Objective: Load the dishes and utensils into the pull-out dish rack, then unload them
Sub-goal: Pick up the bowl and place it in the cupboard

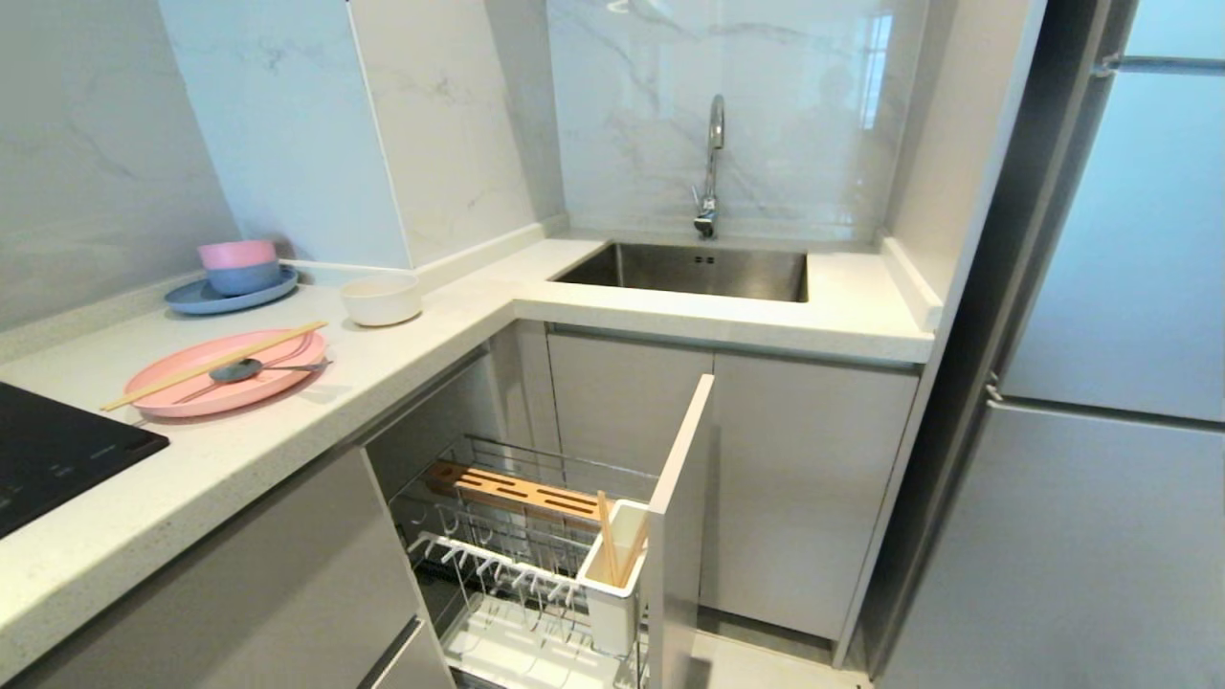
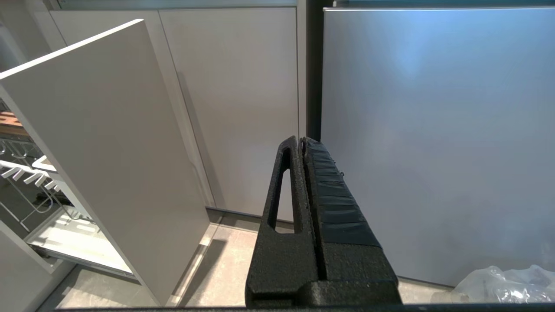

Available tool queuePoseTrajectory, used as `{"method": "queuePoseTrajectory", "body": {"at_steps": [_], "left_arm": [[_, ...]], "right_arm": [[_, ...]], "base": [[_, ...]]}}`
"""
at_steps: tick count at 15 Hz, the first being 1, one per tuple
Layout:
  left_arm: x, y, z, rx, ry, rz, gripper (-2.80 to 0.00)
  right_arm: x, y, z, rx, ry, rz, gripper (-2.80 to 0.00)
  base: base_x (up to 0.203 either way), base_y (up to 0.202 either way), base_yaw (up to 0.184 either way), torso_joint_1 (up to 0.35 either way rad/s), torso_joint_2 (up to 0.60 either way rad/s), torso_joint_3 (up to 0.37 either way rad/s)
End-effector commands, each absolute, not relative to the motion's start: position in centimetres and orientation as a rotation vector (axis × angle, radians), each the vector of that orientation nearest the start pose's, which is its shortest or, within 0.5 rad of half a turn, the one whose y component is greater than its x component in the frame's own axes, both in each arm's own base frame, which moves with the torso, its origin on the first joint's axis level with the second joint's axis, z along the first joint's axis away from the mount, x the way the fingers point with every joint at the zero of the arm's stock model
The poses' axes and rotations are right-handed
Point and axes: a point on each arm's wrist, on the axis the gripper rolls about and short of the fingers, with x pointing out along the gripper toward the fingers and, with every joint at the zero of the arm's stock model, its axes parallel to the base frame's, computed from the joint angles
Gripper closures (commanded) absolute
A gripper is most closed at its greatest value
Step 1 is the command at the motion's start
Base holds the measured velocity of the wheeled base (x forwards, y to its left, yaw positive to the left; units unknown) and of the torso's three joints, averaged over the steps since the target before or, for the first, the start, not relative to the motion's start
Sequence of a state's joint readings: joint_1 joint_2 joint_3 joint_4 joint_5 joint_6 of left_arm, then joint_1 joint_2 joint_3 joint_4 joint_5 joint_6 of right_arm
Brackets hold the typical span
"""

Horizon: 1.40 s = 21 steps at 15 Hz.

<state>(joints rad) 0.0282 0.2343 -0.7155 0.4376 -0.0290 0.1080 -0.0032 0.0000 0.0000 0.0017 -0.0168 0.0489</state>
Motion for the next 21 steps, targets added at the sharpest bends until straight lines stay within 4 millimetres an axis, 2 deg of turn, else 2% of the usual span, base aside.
{"method": "queuePoseTrajectory", "body": {"at_steps": [1, 4, 9, 14, 16, 18, 21], "left_arm": [[-6.3, -0.2, 19.6, 0.121, -0.087, 0.011, 0.0], [-5.3, -0.1, 14.2, 0.156, -0.127, 0.007, 0.0], [-2.6, 0.0, 8.6, 0.169, -0.037, -0.016, 0.0], [-2.3, 0.0, 8.2, 0.15, -0.066, 0.008, 0.0], [-2.4, -0.1, 7.4, 0.144, 0.034, -0.054, 0.0], [-2.5, -0.1, 7.5, 0.123, 0.037, -0.063, 0.0], [-2.4, 0.0, 7.6, 0.026, 0.024, -0.02, 0.0]], "right_arm": [[-2.3, 0.0, 7.5, 0.049, 0.003, -0.02, 0.0], [-2.3, 0.0, 7.5, 0.049, 0.003, -0.02, 0.0], [-2.3, 0.0, 7.5, 0.049, 0.003, -0.02, 0.0], [-2.3, 0.0, 7.5, 0.049, 0.003, -0.02, 0.0], [-2.3, 0.0, 7.5, 0.049, 0.003, -0.02, 0.0], [-2.3, 0.0, 7.5, 0.049, 0.003, -0.02, 0.0], [-2.3, 0.0, 7.5, 0.049, 0.003, -0.02, 0.0]], "base": [[0.0, 0.0, 0.0, 0.0, 0.0, 0.0], [0.0, 0.0, 0.0, 0.0, 0.0, 0.0], [0.0, 0.0, 0.0, 0.0, 0.0, 0.0], [0.0, 0.0, 0.0, 0.0, 0.0, 0.0], [0.0, 0.0, 0.0, 0.0, 0.0, 0.0], [0.0, 0.0, 0.0, 0.0, 0.0, 0.0], [0.0, 0.0, 0.0, 0.0, 0.0, 0.0]]}}
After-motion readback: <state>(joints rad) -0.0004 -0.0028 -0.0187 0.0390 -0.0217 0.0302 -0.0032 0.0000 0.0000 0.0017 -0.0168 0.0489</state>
